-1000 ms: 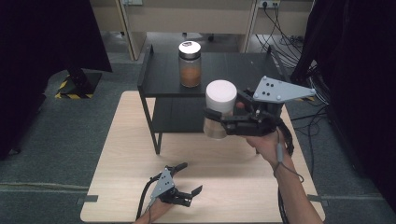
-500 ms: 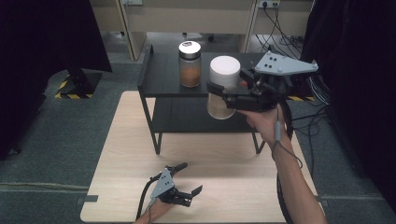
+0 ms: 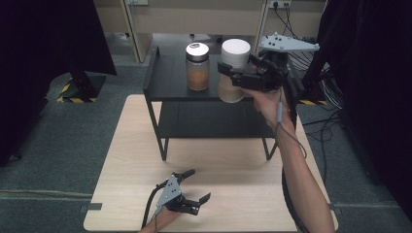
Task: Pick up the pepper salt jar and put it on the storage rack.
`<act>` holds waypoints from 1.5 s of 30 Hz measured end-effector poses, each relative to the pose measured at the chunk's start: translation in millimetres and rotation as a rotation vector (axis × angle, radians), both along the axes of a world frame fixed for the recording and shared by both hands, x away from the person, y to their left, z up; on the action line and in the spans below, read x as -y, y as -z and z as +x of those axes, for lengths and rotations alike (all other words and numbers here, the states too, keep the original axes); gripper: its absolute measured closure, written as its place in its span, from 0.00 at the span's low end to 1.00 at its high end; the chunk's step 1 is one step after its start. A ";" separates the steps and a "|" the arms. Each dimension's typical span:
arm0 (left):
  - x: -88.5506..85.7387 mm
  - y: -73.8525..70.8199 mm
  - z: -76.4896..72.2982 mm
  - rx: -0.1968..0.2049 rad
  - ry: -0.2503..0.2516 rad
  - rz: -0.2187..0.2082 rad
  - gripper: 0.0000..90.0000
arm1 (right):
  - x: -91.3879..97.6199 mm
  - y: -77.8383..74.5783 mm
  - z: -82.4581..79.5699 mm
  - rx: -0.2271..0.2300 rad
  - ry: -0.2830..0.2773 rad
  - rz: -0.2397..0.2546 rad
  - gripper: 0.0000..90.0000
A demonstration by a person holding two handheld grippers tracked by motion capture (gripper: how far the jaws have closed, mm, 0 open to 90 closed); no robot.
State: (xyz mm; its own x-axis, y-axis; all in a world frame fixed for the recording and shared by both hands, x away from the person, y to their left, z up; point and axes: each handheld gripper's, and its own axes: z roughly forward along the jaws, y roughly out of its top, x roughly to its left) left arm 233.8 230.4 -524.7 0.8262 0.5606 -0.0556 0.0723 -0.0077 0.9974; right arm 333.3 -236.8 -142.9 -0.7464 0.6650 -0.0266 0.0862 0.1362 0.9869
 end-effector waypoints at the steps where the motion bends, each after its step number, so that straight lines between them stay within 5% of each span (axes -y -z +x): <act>1: -0.1 0.0 0.0 0.000 0.001 0.000 0.03 | -1.2 0.5 1.7 -0.001 0.012 -0.002 0.39; 26: -0.1 0.0 0.2 0.003 0.005 0.001 0.03 | -19.0 10.2 27.7 -0.020 0.196 -0.006 0.39; 36: -0.1 0.1 -0.1 0.004 0.004 0.001 0.03 | -14.4 12.6 28.8 -0.014 0.182 -0.002 0.39; 45: 0.0 0.0 -0.1 0.004 0.003 0.002 0.03 | -12.4 9.9 22.5 -0.022 0.170 0.033 0.06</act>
State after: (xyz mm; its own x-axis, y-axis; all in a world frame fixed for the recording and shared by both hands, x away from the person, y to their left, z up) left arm 233.7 230.5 -524.7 0.8282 0.5581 -0.0513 0.0687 -0.0102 0.9976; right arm 355.8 -224.4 -152.8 -0.6229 0.7822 0.0125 0.1271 0.0854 0.9882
